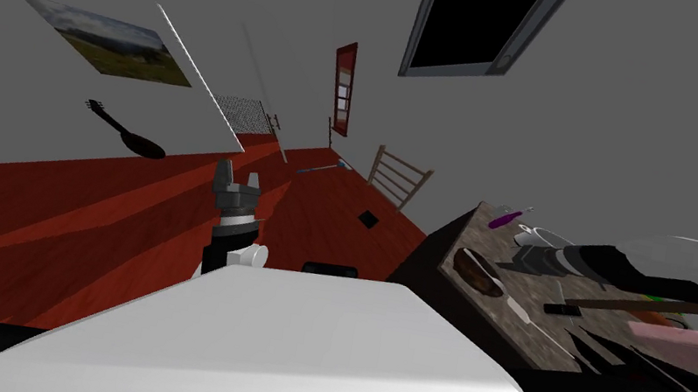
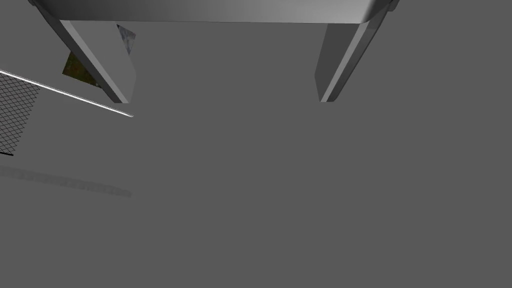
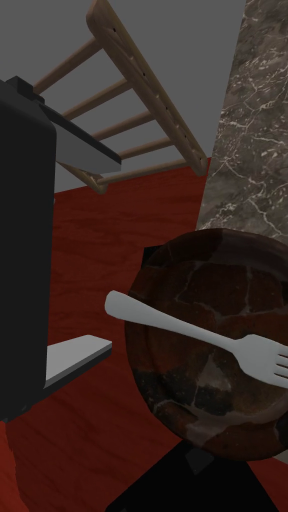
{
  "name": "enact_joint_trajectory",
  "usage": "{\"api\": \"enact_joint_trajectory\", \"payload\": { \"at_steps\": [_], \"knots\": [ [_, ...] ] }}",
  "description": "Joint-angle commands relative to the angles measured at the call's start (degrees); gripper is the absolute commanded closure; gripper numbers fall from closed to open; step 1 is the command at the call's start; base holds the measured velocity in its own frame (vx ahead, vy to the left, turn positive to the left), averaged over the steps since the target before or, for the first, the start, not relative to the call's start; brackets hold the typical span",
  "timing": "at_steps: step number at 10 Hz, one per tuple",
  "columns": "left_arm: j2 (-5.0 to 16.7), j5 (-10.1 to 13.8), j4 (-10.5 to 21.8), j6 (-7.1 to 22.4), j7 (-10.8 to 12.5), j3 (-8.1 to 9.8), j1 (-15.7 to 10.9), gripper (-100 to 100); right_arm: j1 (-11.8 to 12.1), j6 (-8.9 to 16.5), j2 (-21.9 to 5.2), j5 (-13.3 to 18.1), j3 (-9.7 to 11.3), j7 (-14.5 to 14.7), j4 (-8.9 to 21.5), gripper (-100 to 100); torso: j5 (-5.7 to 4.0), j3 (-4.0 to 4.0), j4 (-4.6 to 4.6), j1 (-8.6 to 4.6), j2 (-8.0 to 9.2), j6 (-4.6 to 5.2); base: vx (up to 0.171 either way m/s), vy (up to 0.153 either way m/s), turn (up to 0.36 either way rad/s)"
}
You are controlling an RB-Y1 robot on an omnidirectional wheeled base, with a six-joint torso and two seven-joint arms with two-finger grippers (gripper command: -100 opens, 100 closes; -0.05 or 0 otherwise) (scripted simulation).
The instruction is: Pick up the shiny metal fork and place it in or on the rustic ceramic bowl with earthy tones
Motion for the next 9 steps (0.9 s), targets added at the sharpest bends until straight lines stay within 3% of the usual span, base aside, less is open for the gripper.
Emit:
{"api": "enact_joint_trajectory", "payload": {
  "at_steps": [1,5,9],
  "knots": [
    [0.00,0.00,0.00,0.00,0.00,0.00,0.00,0,-0.67,-0.31,-0.55,2.37,-0.44,-2.86,-0.44,-100,0.00,0.00,0.00,0.00,0.00,0.00,-0.160,-0.024,0.199],
    [0.00,0.00,0.00,0.00,0.00,0.00,-0.01,0,-0.79,-0.31,-1.42,3.63,-0.66,-8.69,-1.02,-100,0.02,-0.07,-0.04,0.04,-0.10,-0.07,-0.104,-0.029,0.131],
    [0.00,0.00,0.00,0.00,0.00,0.00,-0.01,0,-1.04,-0.31,-3.16,6.14,-1.11,-15.79,-2.18,-100,-0.01,0.08,0.03,-0.09,0.14,-0.03,-0.154,-0.044,0.188]
  ]
}}
